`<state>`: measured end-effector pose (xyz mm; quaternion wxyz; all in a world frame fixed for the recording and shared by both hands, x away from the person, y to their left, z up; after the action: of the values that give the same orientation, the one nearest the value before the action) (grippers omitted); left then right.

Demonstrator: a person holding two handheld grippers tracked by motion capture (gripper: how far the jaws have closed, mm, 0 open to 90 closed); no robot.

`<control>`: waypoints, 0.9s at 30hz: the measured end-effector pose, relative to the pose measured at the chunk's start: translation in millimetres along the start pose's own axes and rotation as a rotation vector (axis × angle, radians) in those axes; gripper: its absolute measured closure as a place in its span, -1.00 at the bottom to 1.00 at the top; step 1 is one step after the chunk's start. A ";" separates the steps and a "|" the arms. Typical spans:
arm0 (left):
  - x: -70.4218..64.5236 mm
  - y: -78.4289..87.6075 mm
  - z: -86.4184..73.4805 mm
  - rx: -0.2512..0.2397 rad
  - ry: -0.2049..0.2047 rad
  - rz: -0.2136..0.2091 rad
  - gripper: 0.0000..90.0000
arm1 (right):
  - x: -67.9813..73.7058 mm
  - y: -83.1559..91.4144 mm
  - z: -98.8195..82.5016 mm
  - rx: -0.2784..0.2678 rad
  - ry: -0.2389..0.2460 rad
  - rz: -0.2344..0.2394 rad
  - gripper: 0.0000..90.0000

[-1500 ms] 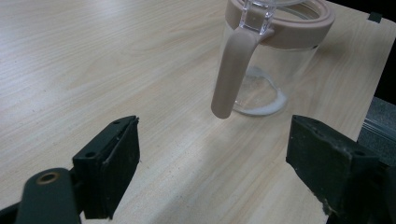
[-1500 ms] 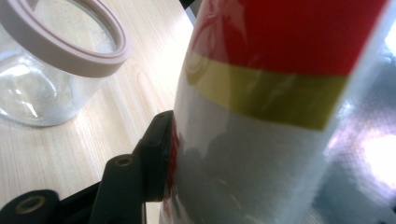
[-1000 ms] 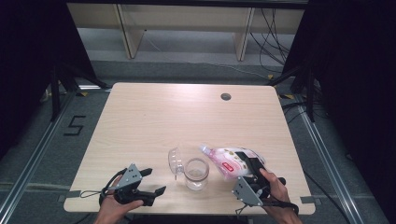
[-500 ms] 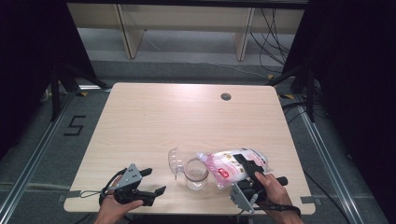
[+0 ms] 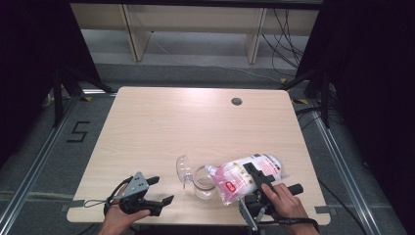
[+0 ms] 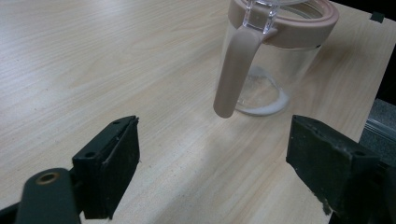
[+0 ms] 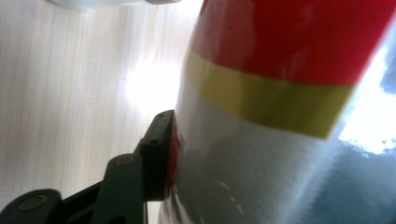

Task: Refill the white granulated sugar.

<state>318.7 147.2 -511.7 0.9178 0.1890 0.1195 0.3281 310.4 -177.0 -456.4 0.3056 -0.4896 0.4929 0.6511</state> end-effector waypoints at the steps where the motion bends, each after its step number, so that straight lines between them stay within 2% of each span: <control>1: -0.1 0.4 0.0 0.004 0.001 0.003 -0.63 | -1.0 -0.6 1.4 -0.012 0.031 0.002 0.12; 2: -0.4 -0.4 0.0 -0.007 0.006 -0.006 -0.63 | 1.1 0.1 1.6 -0.006 0.012 0.001 0.12; 4: -0.2 -0.2 -0.2 -0.001 0.007 0.000 -0.63 | -4.2 -0.6 5.0 -0.037 0.099 -0.008 0.12; 5: -0.4 -0.5 -0.3 -0.004 0.010 0.000 -0.63 | -0.7 -0.3 4.5 -0.024 0.067 -0.006 0.12; 6: -0.3 -0.3 -0.3 -0.001 0.007 0.000 -0.63 | -1.0 -0.5 5.4 -0.014 0.089 -0.007 0.12; 7: -0.1 0.0 -0.3 0.001 0.003 0.001 -0.63 | -2.1 -1.8 6.5 -0.034 0.113 -0.011 0.12; 9: -0.1 0.2 -0.2 0.003 0.000 0.001 -0.63 | -3.9 -0.1 7.0 -0.015 0.153 -0.014 0.12; 12: -0.5 -0.7 -0.7 -0.002 0.010 -0.005 -0.63 | -2.9 -1.4 6.7 -0.024 0.163 -0.012 0.12; 14: -1.0 -0.9 -1.0 -0.001 0.020 -0.002 -0.63 | -1.1 0.4 6.2 0.004 0.157 -0.005 0.13; 15: -1.6 -0.9 -0.8 -0.003 0.026 -0.003 -0.63 | -1.2 -2.4 6.8 -0.029 0.173 -0.021 0.13; 16: -1.8 -0.9 -0.9 -0.003 0.030 -0.002 -0.63 | 3.3 -1.0 5.4 0.002 0.140 -0.009 0.13; 17: -1.9 -1.3 -0.9 -0.006 0.031 -0.002 -0.63 | 3.7 -1.1 5.6 0.004 0.143 -0.017 0.13; 18: -1.2 -0.9 -1.0 0.001 0.019 -0.004 -0.63 | 1.9 -0.9 6.2 0.006 0.186 -0.010 0.13; 19: -1.5 -1.0 -1.1 0.000 0.022 -0.004 -0.63 | 2.6 -1.4 6.1 0.005 0.185 -0.005 0.13; 21: -1.9 -1.4 -0.9 -0.003 0.024 -0.004 -0.63 | -0.9 -3.4 8.5 -0.017 0.243 -0.026 0.13; 22: -2.1 -1.5 -0.9 -0.006 0.027 -0.004 -0.63 | -1.2 -3.4 8.9 -0.011 0.247 -0.028 0.13; 23: -1.7 -1.0 -1.0 -0.001 0.022 -0.004 -0.63 | 1.9 -1.5 7.3 0.020 0.212 -0.014 0.13; 26: -1.4 -1.1 -1.2 0.001 0.021 -0.004 -0.63 | -1.3 -2.3 8.8 0.005 0.255 -0.033 0.13; 27: -1.5 -1.2 -1.2 0.001 0.021 -0.004 -0.63 | -4.7 -2.6 10.5 0.000 0.299 -0.036 0.13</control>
<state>317.9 145.8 -513.2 0.9171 0.1856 0.1294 0.3281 310.7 -165.9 -452.5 0.2404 -0.5898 0.5240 0.5655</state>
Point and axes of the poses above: each handheld gripper's, and its own axes: y roughly backward along the jaws, z roughly out of its top, x roughly to its left, the point moved 4 cm from there along -y, roughly forward along the jaws, and after that the axes turned 4 degrees about -x, right-handed, at the moved point
